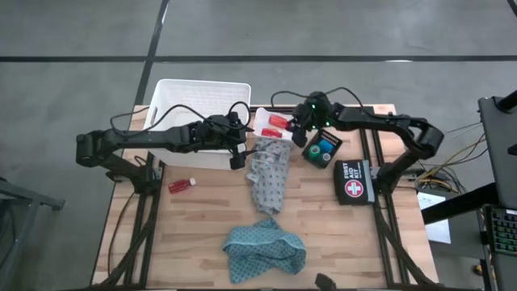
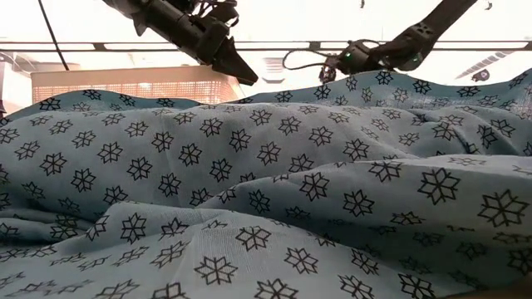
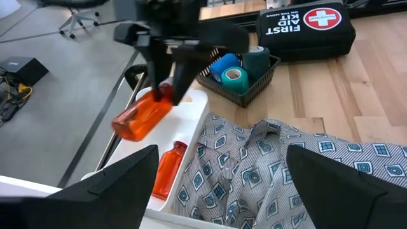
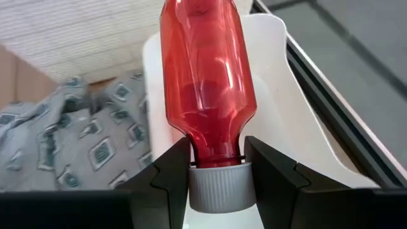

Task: Pick & Place Medicine items
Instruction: Put the right red medicine bottle into the small white bin

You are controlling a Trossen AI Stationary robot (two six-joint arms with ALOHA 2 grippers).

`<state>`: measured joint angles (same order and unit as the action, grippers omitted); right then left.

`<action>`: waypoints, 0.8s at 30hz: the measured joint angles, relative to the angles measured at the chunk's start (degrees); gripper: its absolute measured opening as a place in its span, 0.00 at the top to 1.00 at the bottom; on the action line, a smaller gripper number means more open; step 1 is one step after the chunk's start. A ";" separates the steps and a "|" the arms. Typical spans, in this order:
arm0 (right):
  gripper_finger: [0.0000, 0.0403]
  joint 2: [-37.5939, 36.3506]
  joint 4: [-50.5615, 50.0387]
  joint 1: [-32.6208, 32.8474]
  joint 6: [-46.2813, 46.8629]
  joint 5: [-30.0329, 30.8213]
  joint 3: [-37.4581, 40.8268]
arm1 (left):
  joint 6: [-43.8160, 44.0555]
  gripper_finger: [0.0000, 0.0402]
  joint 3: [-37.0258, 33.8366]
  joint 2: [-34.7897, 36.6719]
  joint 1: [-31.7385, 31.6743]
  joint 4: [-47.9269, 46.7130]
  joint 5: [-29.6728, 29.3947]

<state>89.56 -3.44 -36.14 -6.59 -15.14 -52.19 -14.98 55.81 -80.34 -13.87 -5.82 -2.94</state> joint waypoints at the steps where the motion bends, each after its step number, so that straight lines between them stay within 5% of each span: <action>1: 0.67 1.02 -1.32 -0.42 -0.11 -0.34 -1.43 | 0.00 0.13 0.00 0.00 0.00 0.00 0.02; 13: 0.67 15.81 -19.43 -1.64 -3.91 -1.42 -17.83 | 0.00 0.14 0.00 0.00 0.00 0.00 0.00; 24: 0.67 19.14 -20.27 -2.02 -3.79 -1.39 -19.97 | 0.00 0.13 0.00 0.00 -0.01 0.00 0.01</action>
<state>108.70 -23.71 -38.15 -10.38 -16.53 -72.16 -14.98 55.81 -80.34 -13.88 -5.82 -2.93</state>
